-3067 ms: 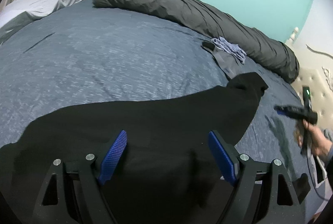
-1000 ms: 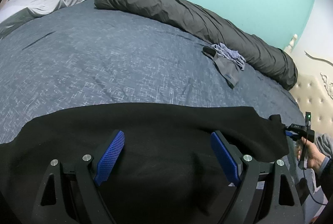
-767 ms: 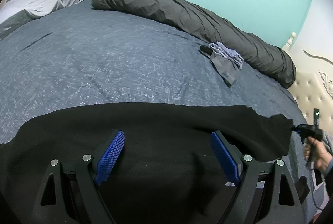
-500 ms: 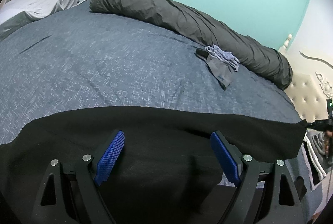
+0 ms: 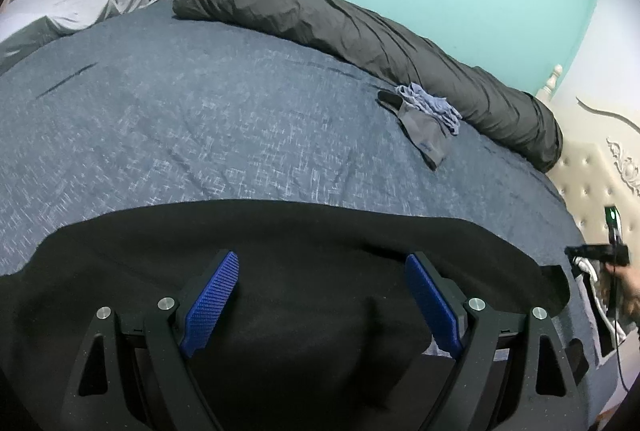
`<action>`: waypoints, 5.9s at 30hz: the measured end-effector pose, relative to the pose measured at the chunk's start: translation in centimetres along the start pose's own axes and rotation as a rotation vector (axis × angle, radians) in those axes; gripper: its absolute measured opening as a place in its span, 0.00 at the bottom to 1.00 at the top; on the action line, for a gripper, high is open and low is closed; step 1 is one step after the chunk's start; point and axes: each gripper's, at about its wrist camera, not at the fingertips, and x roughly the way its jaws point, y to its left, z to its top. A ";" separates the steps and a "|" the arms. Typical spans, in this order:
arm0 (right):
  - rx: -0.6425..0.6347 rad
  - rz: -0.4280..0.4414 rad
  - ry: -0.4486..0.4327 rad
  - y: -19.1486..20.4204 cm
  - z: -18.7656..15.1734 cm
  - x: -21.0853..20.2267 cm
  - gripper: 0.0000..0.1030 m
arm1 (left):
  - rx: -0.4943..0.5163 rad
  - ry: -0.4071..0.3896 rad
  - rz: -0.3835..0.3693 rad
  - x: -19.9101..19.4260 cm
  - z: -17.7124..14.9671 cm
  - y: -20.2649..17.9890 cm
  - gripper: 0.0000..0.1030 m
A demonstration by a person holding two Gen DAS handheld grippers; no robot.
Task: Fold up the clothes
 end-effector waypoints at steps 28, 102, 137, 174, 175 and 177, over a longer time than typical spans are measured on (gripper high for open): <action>0.118 0.147 -0.187 -6.7 -1.9 0.2 0.06 | 0.026 0.004 0.043 0.6 -0.2 -0.1 0.86; 0.030 0.585 -0.299 16.0 -21.8 -4.4 0.45 | 0.028 0.417 0.015 -0.8 -2.2 6.8 0.69; 0.049 0.587 -0.309 15.5 -21.3 -4.2 0.45 | 0.005 0.031 0.161 -4.7 14.4 8.3 0.15; -0.245 0.453 -0.047 15.6 -24.8 -8.0 0.56 | -0.126 0.323 0.082 -6.5 -2.3 14.8 0.73; -0.240 0.438 -0.038 14.6 -25.1 -8.3 0.56 | -0.117 0.327 0.075 -6.6 -2.8 14.6 0.73; -0.222 0.403 -0.021 12.5 -25.6 -8.7 0.56 | -0.098 0.332 0.064 -6.4 -3.5 14.2 0.73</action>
